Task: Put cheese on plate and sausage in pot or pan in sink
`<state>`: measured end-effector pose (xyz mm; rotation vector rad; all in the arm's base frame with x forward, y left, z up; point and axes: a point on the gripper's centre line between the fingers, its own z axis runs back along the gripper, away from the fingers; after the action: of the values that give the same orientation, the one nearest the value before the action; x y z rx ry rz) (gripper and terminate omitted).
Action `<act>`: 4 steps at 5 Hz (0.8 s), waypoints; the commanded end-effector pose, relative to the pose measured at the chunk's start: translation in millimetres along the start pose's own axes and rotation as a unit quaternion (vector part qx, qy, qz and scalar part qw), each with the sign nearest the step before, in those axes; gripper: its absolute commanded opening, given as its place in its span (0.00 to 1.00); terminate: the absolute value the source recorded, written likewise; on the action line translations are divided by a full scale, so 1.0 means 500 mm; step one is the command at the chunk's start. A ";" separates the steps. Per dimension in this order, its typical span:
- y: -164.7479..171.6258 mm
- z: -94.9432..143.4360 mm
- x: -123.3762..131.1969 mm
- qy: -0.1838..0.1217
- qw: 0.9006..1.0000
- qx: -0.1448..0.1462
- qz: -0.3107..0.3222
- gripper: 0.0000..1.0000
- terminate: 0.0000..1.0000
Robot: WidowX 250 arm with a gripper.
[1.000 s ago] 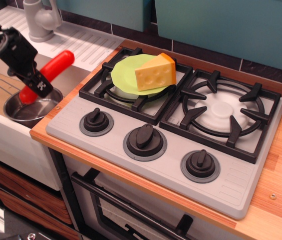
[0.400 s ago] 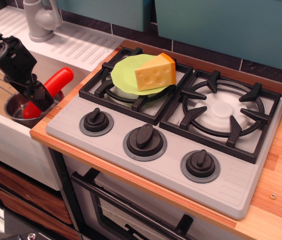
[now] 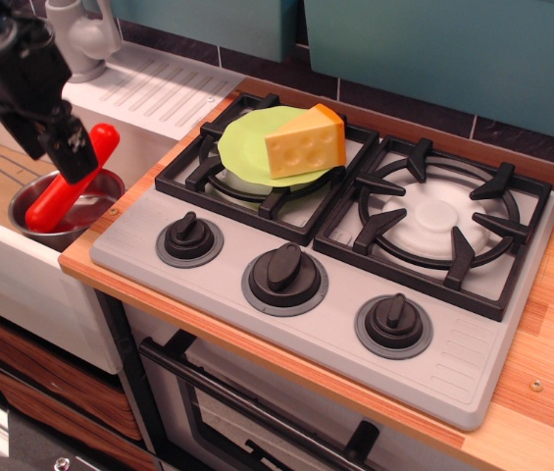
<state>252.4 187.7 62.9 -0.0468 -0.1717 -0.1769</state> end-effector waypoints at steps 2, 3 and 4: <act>-0.045 0.164 0.045 0.038 0.998 0.048 0.019 1.00 0.00; -0.062 0.196 0.053 0.055 0.997 0.052 0.027 1.00 0.00; -0.085 0.236 0.062 0.080 0.994 0.057 0.037 1.00 0.00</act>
<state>245.4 152.0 163.0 0.0268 0.0482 -0.0931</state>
